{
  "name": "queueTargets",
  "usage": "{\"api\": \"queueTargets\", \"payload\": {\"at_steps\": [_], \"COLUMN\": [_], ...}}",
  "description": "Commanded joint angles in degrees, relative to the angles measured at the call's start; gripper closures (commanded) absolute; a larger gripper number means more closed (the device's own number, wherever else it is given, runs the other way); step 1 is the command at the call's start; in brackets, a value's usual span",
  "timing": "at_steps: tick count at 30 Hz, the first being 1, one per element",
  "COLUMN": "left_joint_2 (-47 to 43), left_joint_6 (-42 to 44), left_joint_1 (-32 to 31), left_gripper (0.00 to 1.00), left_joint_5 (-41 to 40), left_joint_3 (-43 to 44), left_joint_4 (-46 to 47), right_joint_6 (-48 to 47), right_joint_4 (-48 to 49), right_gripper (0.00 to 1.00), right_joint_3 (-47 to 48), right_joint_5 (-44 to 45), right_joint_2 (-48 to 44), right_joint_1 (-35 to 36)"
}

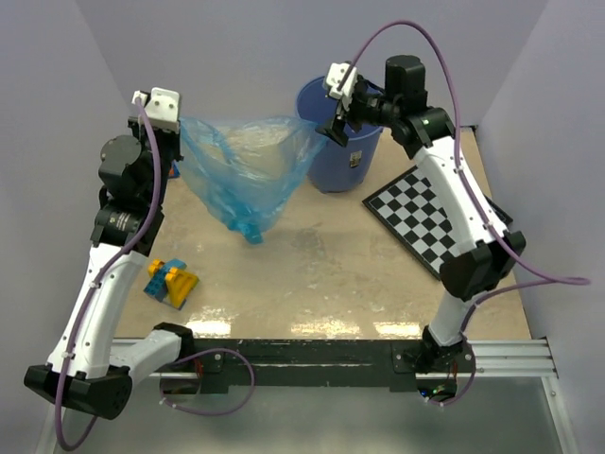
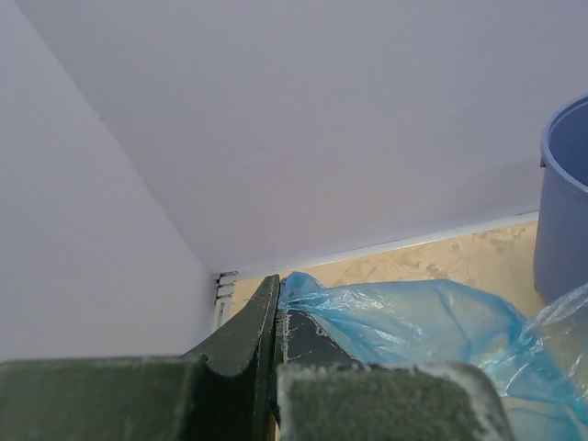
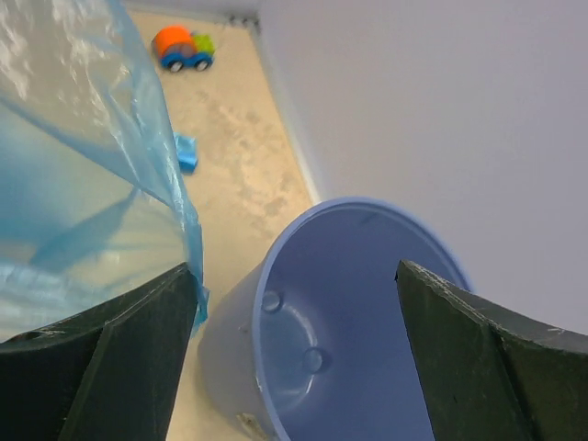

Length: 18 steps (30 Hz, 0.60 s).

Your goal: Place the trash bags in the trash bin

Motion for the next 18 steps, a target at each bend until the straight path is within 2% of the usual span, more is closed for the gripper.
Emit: {"api": "queueTargets", "payload": {"at_steps": [1, 5, 11, 14, 18], "left_joint_2": [1.35, 2.58, 4.96, 6.28, 7.60], "left_joint_6": [-1.07, -1.25, -0.38, 0.33, -0.72], "left_joint_1": [0.34, 0.34, 1.30, 1.57, 1.57], "left_gripper": [1.00, 1.00, 1.00, 1.00, 1.00], "left_joint_5": [-4.56, -4.54, -10.26, -9.56, -6.94], "left_joint_3": [2.86, 2.34, 4.35, 6.55, 8.66], "left_joint_4": [3.20, 3.46, 7.06, 7.94, 7.42], "right_joint_6": [-8.15, -12.47, -19.41, -20.29, -20.30], "right_joint_4": [-16.52, -23.58, -22.37, -20.25, -19.73], "right_gripper": [0.10, 0.11, 0.13, 0.14, 0.17], "right_joint_3": [9.34, 15.26, 8.15, 4.98, 5.76], "right_joint_5": [-6.99, -8.86, -1.66, 1.16, 2.39], "right_joint_2": [6.37, 10.34, 9.82, 9.64, 11.30], "right_joint_1": [-1.86, -1.96, -1.96, -1.96, -1.96]}}
